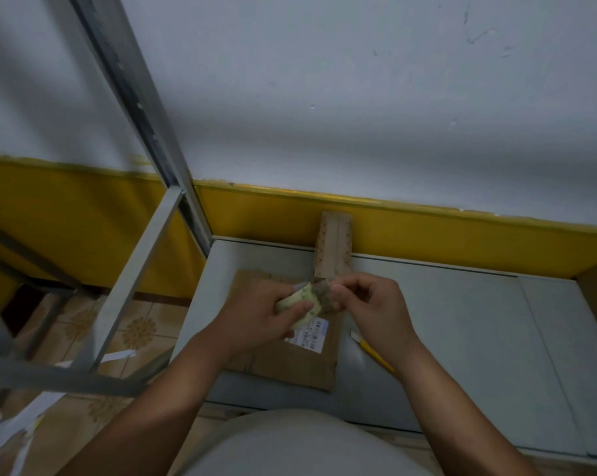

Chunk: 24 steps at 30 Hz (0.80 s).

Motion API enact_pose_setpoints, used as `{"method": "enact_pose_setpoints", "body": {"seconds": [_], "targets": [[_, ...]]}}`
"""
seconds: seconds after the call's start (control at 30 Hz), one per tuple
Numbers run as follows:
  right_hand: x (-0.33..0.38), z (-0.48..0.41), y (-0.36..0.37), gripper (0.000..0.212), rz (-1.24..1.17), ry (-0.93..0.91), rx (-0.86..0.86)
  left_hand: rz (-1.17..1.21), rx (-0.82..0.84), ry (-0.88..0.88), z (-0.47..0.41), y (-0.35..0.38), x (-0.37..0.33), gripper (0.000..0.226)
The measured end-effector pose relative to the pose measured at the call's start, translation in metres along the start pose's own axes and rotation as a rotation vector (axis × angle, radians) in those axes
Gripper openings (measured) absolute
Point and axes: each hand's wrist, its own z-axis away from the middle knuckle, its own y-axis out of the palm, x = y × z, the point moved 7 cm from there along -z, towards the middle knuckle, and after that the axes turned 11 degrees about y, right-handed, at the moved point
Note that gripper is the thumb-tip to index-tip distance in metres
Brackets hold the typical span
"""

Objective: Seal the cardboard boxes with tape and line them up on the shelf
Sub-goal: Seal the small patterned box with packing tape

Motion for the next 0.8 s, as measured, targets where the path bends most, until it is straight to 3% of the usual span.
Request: {"method": "enact_pose_setpoints", "body": {"seconds": [0.13, 0.2, 0.27, 0.33, 0.4, 0.5, 0.63, 0.8], "targets": [[-0.004, -0.001, -0.012, 0.01, -0.04, 0.043, -0.013, -0.094, -0.001, -0.172, -0.013, -0.003, 0.016, 0.043], [-0.011, -0.005, -0.021, 0.013, -0.144, 0.122, -0.052, 0.0, -0.029, -0.138, -0.016, -0.006, 0.022, 0.05], [-0.023, -0.008, -0.03, 0.016, -0.395, 0.273, -0.051, 0.132, -0.107, -0.07, -0.015, -0.014, 0.03, 0.062], [-0.034, -0.009, -0.032, 0.015, -0.53, 0.368, -0.028, 0.261, -0.157, -0.021, -0.013, -0.018, 0.036, 0.061], [-0.044, -0.012, -0.031, 0.012, -0.513, 0.384, -0.048, 0.293, -0.171, -0.022, -0.016, -0.013, 0.038, 0.049], [-0.059, -0.019, -0.029, 0.01, -0.434, 0.391, -0.131, 0.181, -0.172, -0.102, -0.028, -0.009, 0.047, 0.048], [-0.081, -0.03, -0.031, 0.01, -0.377, 0.427, -0.169, -0.101, -0.04, -0.2, -0.049, -0.004, 0.067, 0.057], [-0.095, -0.048, -0.037, 0.008, -0.399, 0.486, -0.253, -0.443, -0.046, -0.252, -0.073, -0.013, 0.066, 0.049]]}}
